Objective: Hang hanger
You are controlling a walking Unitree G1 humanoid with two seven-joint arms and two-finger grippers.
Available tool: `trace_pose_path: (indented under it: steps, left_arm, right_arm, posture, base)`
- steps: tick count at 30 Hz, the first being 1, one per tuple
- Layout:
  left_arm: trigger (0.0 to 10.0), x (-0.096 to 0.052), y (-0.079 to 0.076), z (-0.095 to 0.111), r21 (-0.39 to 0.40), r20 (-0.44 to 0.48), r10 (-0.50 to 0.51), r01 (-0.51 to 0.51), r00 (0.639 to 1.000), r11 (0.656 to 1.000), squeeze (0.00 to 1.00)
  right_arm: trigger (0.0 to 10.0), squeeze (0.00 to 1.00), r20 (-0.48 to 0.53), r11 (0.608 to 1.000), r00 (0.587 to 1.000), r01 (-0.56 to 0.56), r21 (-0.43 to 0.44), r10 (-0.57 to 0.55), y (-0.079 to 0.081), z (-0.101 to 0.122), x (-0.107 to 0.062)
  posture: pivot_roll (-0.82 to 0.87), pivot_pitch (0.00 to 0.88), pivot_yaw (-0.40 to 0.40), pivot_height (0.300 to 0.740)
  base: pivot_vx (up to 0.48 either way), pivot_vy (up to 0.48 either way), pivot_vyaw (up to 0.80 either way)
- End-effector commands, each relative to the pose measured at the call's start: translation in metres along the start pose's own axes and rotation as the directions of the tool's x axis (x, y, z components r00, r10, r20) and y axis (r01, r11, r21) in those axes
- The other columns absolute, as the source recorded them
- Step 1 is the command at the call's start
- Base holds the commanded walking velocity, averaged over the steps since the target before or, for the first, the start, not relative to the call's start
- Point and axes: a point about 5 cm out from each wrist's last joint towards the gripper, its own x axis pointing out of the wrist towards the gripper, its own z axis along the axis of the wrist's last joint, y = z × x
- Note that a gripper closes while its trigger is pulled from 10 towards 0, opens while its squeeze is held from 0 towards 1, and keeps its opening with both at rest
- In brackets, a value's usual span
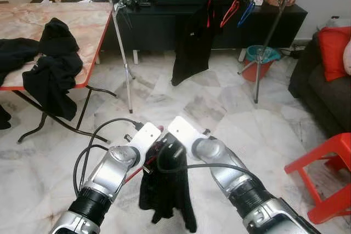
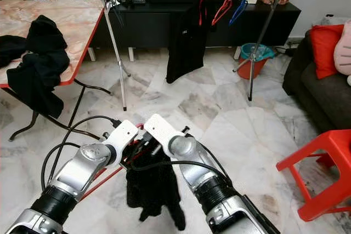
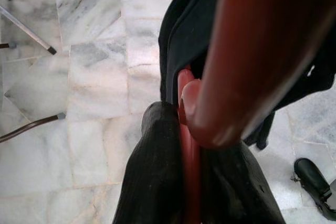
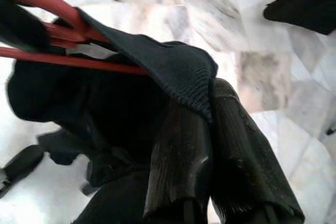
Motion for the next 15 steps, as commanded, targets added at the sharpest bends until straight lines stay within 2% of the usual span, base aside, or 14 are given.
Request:
trace_pose_path:
  steps: [1,4,6,8,11,15]
  left_arm:
    - [10.0,-0.002,0.004,0.008,0.035,0.015,0.022,-0.022,1.000,0.999,0.00]
    - [10.0,-0.002,0.003,0.008,0.046,0.010,0.016,-0.016,1.000,0.999,0.00]
    - [10.0,-0.003,0.003,0.007,0.059,0.002,0.010,-0.010,1.000,0.998,0.00]
    - [10.0,-0.003,0.003,0.007,0.059,0.002,0.010,-0.010,1.000,0.998,0.00]
    - [10.0,-0.003,0.004,0.005,0.059,-0.009,0.012,-0.012,1.000,0.998,0.00]
    - [10.0,-0.004,0.004,0.004,0.073,-0.016,0.021,-0.019,1.000,0.997,0.00]
  right_arm:
    - [10.0,0.00,0.015,1.000,1.000,0.015,0.002,-0.015,-0.002,0.003,-0.001]
    - [10.0,0.00,0.015,1.000,1.000,0.024,-0.015,-0.024,-0.002,0.003,-0.001]
    - [10.0,0.00,0.024,0.990,0.991,0.131,-0.044,-0.130,-0.012,0.003,-0.001]
    - [10.0,0.00,0.025,0.989,0.990,0.140,-0.041,-0.139,-0.013,0.003,-0.001]
    - [10.0,0.00,0.013,0.975,0.978,0.209,-0.076,-0.209,-0.023,0.001,-0.001]
    - [10.0,0.00,-0.003,0.963,0.970,0.240,-0.120,-0.242,-0.029,-0.003,-0.001]
  posture:
    - [0.11,0.000,-0.041,0.732]
    - [0.11,0.000,-0.040,0.732]
    - [0.11,0.000,-0.041,0.732]
    - [0.11,0.000,-0.041,0.732]
    - [0.11,0.000,-0.042,0.732]
    - [0.11,0.000,-0.042,0.732]
  base:
    - [0.000,0.000,0.00]
    - [0.000,0.000,0.00]
    - [0.000,0.000,0.00]
    - [0.000,0.000,0.00]
    - [0.000,0.000,0.00]
    - [0.000,0.000,0.00]
